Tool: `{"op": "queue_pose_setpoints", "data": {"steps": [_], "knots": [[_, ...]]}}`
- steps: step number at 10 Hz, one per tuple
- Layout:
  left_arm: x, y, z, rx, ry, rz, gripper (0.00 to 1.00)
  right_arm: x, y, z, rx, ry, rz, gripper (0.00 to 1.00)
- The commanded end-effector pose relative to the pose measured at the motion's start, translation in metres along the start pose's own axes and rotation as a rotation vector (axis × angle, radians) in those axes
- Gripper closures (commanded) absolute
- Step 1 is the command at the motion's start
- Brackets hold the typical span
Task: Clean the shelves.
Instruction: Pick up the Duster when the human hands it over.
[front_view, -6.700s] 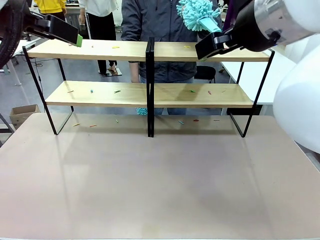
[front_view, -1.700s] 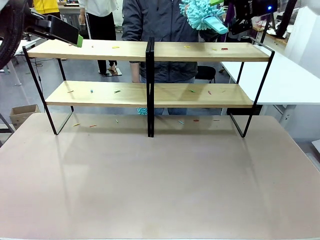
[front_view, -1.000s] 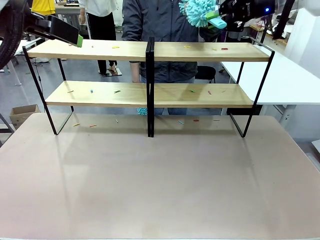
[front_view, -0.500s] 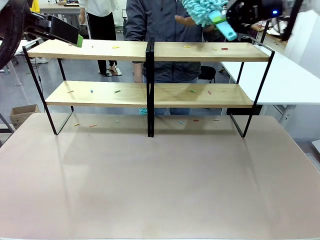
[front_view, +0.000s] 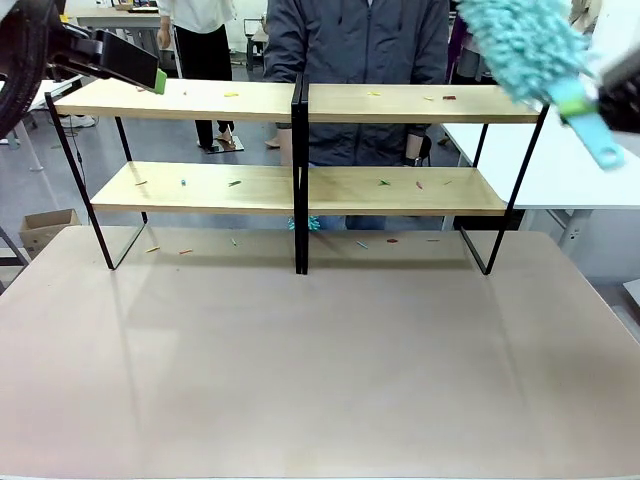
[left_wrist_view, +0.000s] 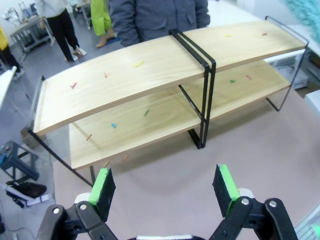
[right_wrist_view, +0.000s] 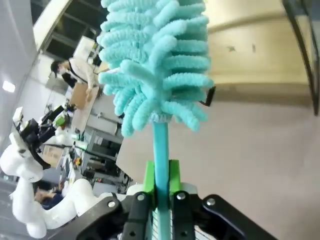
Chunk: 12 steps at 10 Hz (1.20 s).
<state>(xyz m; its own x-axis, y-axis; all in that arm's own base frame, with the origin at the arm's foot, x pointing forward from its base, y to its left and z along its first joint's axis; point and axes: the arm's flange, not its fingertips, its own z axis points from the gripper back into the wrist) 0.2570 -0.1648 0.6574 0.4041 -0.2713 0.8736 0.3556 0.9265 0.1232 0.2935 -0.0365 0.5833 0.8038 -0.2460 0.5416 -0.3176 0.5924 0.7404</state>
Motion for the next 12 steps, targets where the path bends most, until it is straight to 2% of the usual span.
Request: {"op": "queue_pose_setpoints", "data": {"steps": [1,2,3,4,5,12], "knots": [[0.000,0.002,0.000,0.000,0.000,0.001,0.00,-0.091,0.003,0.045,-0.033,-0.245,-0.038,1.00],[0.000,0.002,0.000,0.000,0.000,0.001,0.00,-0.118,-0.007,0.054,-0.085,-0.354,-0.142,1.00],[0.000,0.002,0.000,0.000,0.000,0.001,0.00,-0.137,-0.014,0.056,-0.083,-0.424,-0.159,1.00],[0.000,0.002,0.000,0.000,0.000,0.001,0.00,-0.140,-0.016,0.052,-0.114,-0.453,-0.176,1.00],[0.000,0.002,0.000,0.000,0.000,0.001,0.00,-0.046,0.004,0.089,-0.068,-0.324,-0.116,1.00],[0.000,0.002,0.000,0.000,0.000,0.001,0.00,-0.046,0.004,0.089,-0.068,-0.324,-0.116,1.00]]}}
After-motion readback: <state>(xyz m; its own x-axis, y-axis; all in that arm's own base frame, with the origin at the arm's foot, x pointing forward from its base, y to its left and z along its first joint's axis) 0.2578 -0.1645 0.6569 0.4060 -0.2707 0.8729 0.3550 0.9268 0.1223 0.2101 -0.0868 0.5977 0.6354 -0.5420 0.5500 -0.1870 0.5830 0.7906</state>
